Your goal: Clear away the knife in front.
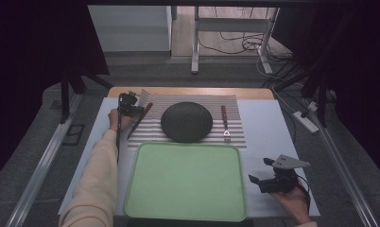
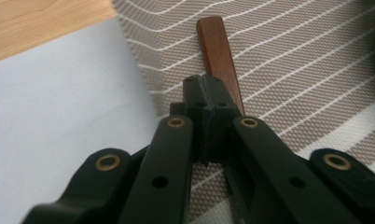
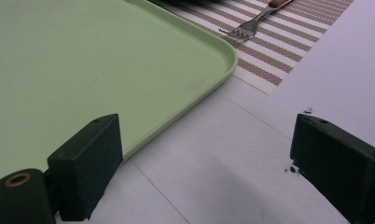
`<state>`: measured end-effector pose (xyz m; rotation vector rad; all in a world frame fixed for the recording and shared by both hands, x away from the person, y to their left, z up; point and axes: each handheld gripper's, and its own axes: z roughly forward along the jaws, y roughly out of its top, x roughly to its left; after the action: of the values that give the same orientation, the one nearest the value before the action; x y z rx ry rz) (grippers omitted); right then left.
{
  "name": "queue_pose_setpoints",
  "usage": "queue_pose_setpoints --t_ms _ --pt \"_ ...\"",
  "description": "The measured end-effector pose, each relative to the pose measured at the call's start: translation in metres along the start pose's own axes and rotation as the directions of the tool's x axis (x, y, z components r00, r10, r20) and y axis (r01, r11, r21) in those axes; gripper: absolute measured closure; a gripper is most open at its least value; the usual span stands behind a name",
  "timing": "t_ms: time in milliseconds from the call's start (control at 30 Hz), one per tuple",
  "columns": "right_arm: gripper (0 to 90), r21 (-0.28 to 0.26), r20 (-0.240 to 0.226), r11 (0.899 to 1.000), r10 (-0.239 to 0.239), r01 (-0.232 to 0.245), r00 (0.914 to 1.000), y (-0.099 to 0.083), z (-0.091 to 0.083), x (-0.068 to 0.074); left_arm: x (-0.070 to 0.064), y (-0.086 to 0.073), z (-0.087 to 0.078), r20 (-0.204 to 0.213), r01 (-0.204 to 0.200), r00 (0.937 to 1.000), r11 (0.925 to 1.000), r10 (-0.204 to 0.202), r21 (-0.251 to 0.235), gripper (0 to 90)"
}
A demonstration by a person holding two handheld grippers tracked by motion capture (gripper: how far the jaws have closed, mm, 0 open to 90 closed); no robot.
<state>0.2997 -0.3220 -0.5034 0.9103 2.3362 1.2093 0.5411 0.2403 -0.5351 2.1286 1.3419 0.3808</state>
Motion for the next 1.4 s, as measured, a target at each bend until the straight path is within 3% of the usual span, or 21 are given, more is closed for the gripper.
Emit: queue_pose_setpoints --t_ms 100,233,400,733,900,967,1000,1133,1233,1267,1400 --pt "9.1 0.003 0.001 1.000 0.001 -0.001 1.0000 -0.001 0.000 0.000 -0.003 0.001 -0.001 0.019 -0.013 0.9997 0.9999 0.013 0.007 89.0" --pt "9.2 -0.001 0.000 1.000 0.005 -0.005 1.0000 -0.001 -0.002 0.000 -0.017 -0.002 -0.002 0.049 -0.062 0.9969 0.9980 0.061 0.012 89.0" --pt "9.2 -0.004 -0.003 1.000 0.005 -0.005 1.0000 -0.001 -0.002 0.001 -0.028 -0.005 -0.003 0.072 -0.075 0.9947 0.9971 0.074 0.009 89.0" --pt "9.2 -0.014 -0.010 1.000 0.003 -0.003 0.9999 0.000 -0.003 0.000 -0.040 -0.005 -0.008 0.069 -0.107 0.9920 0.9942 0.106 0.008 88.6" --pt "9.2 -0.015 -0.013 1.000 0.003 -0.003 0.9999 0.000 -0.003 0.000 -0.042 -0.001 -0.020 0.069 -0.119 0.9905 0.9929 0.119 -0.006 71.9" --pt "9.2 -0.019 -0.016 1.000 0.005 -0.006 0.9999 0.000 -0.003 0.000 -0.043 0.001 -0.029 0.065 -0.130 0.9894 0.9915 0.130 -0.006 55.7" --pt "9.1 -0.016 -0.018 1.000 0.006 -0.006 0.9998 0.000 -0.003 0.000 -0.047 0.004 -0.039 0.052 -0.158 0.9862 0.9875 0.157 0.008 48.3" --pt "9.2 -0.014 -0.027 1.000 0.002 -0.002 0.9996 0.000 -0.002 0.001 -0.055 0.008 -0.056 0.065 -0.185 0.9810 0.9820 0.183 0.036 32.3" --pt "9.3 -0.010 -0.028 1.000 -0.001 0.000 0.9996 0.001 -0.002 0.003 -0.058 0.010 -0.064 0.095 -0.190 0.9784 0.9798 0.184 0.063 24.1" --pt "9.3 -0.009 -0.028 1.000 -0.002 0.002 0.9996 0.001 -0.001 0.003 -0.061 0.011 -0.068 0.109 -0.203 0.9752 0.9750 0.193 0.091 20.5" --pt "9.3 -0.002 -0.027 1.000 -0.005 0.005 0.9996 0.002 -0.001 0.004 -0.063 0.012 -0.072 0.105 -0.213 0.9739 0.9701 0.201 0.116 16.6"
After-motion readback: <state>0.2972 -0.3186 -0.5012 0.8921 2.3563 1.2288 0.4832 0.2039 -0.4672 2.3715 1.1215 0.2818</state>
